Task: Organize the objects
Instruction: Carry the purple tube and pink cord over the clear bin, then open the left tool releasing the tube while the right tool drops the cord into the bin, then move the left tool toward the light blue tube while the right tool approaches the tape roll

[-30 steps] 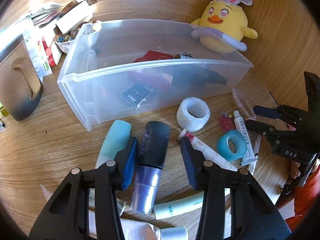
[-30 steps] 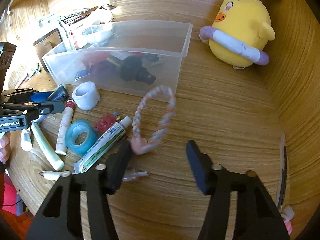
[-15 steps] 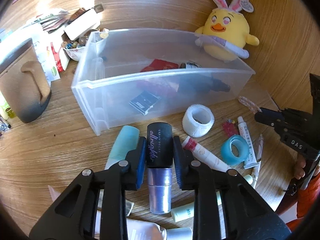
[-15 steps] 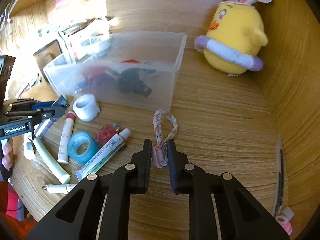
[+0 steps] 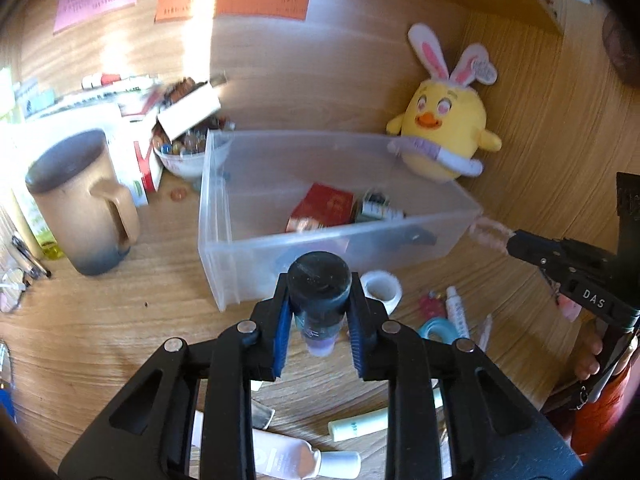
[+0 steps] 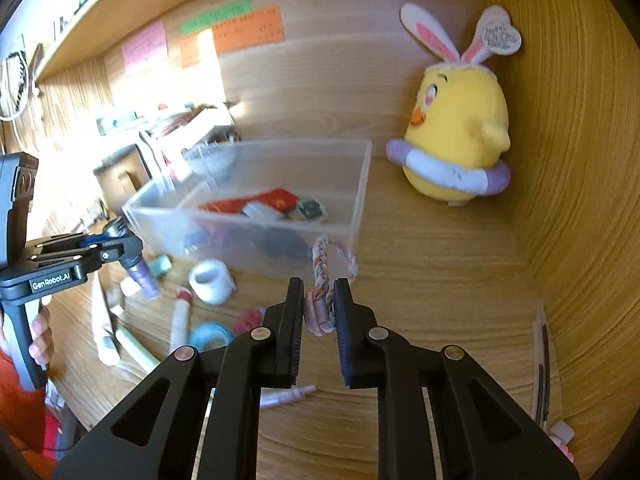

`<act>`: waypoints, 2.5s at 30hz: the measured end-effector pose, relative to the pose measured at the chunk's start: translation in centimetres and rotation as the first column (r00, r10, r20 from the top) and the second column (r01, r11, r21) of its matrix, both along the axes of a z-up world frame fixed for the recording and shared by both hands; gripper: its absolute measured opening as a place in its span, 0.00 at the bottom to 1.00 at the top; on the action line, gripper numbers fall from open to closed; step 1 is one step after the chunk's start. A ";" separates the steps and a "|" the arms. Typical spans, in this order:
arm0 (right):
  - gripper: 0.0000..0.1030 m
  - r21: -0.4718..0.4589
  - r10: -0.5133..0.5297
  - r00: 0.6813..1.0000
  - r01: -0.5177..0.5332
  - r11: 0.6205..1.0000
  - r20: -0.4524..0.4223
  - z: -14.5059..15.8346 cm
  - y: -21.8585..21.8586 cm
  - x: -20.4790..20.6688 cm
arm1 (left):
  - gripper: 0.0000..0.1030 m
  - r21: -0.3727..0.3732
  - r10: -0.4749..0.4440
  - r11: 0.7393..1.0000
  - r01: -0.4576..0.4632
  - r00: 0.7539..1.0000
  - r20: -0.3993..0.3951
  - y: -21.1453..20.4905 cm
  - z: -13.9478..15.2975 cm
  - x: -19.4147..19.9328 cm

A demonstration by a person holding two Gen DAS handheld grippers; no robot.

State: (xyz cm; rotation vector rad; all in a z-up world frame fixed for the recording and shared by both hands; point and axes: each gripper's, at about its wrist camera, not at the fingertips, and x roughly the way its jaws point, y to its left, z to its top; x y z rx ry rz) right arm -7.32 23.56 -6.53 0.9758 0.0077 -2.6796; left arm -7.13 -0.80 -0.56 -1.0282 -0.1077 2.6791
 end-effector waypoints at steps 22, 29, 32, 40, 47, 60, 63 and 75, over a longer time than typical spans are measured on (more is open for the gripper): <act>0.12 -0.074 0.072 0.980 -0.087 0.993 -0.184 6.3 -3.1 -2.3 | 0.24 0.053 0.059 0.997 -0.050 0.984 -0.168 -1.1 6.7 -1.7; 0.12 -0.026 0.065 0.981 -0.071 0.997 -0.181 6.1 -4.0 -4.9 | 0.24 0.034 0.092 0.996 -0.088 0.985 -0.148 -1.4 6.3 -4.3; 0.12 -0.003 0.075 0.986 -0.076 0.997 -0.150 5.1 -4.5 -6.2 | 0.24 0.013 0.113 0.994 -0.112 0.986 -0.126 -1.7 5.4 -5.6; 0.12 0.073 0.049 0.997 -0.045 0.996 -0.066 1.6 -5.3 -9.6 | 0.24 -0.016 0.128 0.992 -0.129 0.991 -0.050 -1.9 2.6 -8.4; 0.13 0.101 0.063 0.998 -0.061 0.993 -0.018 -0.1 -6.1 -10.7 | 0.25 -0.060 0.112 0.992 -0.114 0.993 -0.028 -1.0 1.2 -9.0; 0.39 0.057 0.102 0.995 -0.102 0.993 -0.006 0.6 -5.9 -9.5 | 0.51 -0.029 0.090 0.995 -0.092 0.994 -0.068 -1.2 2.8 -7.0; 0.46 0.051 0.098 0.995 -0.097 0.994 -0.027 1.3 -5.5 -8.8 | 0.57 -0.033 0.089 0.995 -0.092 0.992 -0.095 -1.3 3.4 -5.9; 0.67 0.022 0.079 0.995 -0.078 0.997 -0.062 2.3 -4.2 -4.9 | 0.71 -0.078 0.069 0.994 -0.075 0.995 -0.077 -1.8 2.7 -2.2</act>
